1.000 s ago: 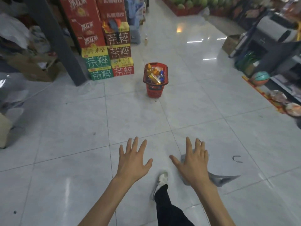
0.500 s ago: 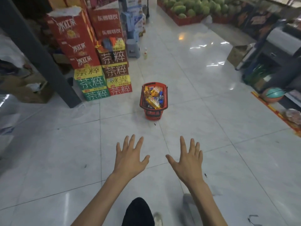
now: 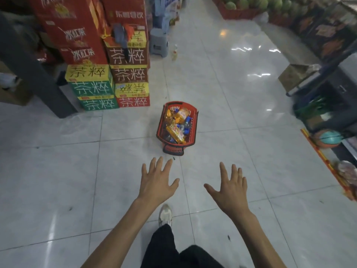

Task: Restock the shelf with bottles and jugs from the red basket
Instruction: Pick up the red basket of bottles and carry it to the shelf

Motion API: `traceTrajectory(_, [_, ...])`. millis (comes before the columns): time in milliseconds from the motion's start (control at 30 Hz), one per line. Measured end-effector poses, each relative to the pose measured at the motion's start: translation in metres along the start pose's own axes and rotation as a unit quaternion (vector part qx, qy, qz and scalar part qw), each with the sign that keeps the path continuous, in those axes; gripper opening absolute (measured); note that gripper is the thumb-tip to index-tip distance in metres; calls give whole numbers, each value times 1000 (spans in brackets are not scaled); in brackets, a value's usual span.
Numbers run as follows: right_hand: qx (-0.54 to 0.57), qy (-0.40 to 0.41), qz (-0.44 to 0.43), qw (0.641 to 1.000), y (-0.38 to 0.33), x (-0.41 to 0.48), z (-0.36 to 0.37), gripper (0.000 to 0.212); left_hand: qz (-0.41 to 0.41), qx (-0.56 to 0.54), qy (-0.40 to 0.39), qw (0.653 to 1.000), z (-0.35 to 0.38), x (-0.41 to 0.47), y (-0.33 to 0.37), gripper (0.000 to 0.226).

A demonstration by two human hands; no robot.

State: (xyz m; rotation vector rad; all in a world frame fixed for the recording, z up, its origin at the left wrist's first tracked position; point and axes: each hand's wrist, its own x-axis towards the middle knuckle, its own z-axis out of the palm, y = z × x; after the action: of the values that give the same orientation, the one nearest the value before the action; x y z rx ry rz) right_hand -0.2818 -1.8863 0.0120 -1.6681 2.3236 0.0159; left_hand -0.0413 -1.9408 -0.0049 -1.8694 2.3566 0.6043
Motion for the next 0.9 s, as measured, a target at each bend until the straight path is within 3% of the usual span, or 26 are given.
traceTrajectory(233, [-7,-14,-19,1000,-10,118,-23,93,-20,-10,-14,1000,-9,96,21,80])
traceTrajectory(467, [-9,-85,-46,995,13,228,-23,93,-66,-3,-49,997,4,184,53,81])
traceTrajectory(667, [-22,-126,-132,983,32,358,-37,93,-171,-20,-59,983,-1,269,93,78])
traceTrajectory(900, [-73,-142,-256,953,3,490,-53,91,-294,-98,-41,950,8,339,112,82])
